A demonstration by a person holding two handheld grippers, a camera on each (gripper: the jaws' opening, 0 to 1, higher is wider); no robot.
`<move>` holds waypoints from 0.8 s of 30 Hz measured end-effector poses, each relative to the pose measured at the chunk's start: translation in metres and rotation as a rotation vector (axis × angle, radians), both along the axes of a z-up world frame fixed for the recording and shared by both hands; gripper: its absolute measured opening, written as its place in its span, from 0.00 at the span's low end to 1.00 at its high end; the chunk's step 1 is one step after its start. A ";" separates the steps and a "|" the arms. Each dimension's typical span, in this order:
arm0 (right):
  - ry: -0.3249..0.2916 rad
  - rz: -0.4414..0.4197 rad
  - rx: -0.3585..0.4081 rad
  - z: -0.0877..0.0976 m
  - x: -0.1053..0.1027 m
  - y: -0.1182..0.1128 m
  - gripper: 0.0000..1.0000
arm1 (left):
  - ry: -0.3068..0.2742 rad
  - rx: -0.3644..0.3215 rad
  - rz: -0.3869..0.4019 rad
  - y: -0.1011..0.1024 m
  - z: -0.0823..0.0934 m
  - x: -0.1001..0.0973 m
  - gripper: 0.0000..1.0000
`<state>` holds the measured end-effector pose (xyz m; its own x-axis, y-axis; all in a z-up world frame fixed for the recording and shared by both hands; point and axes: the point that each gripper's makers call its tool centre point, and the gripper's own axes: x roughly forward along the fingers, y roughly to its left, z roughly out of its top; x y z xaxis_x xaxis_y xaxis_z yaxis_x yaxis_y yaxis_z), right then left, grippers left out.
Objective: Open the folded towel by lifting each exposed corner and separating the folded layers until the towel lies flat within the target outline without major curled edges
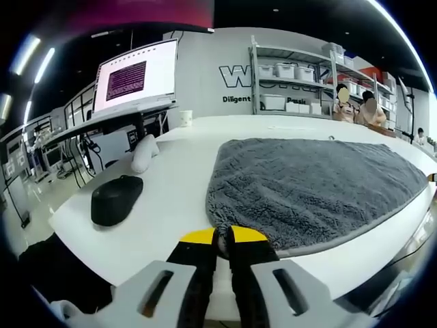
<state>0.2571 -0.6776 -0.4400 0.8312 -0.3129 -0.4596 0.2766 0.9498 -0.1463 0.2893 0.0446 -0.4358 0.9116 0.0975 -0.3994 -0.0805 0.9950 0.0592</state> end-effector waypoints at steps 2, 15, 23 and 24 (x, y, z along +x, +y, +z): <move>0.021 0.008 -0.035 0.000 0.000 0.000 0.00 | 0.005 0.012 -0.005 0.000 0.000 0.000 0.06; -0.077 -0.035 0.069 0.011 0.006 -0.001 0.11 | 0.007 0.026 -0.002 -0.001 0.001 0.000 0.06; -0.055 -0.019 0.097 0.000 0.005 0.004 0.03 | 0.007 0.025 -0.003 -0.001 0.001 0.000 0.06; -0.055 -0.022 0.105 0.000 0.004 0.004 0.03 | 0.008 0.024 -0.003 -0.001 0.001 0.000 0.06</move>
<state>0.2615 -0.6740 -0.4400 0.8498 -0.2836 -0.4443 0.3020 0.9528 -0.0304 0.2891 0.0438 -0.4352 0.9088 0.1042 -0.4040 -0.0767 0.9935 0.0839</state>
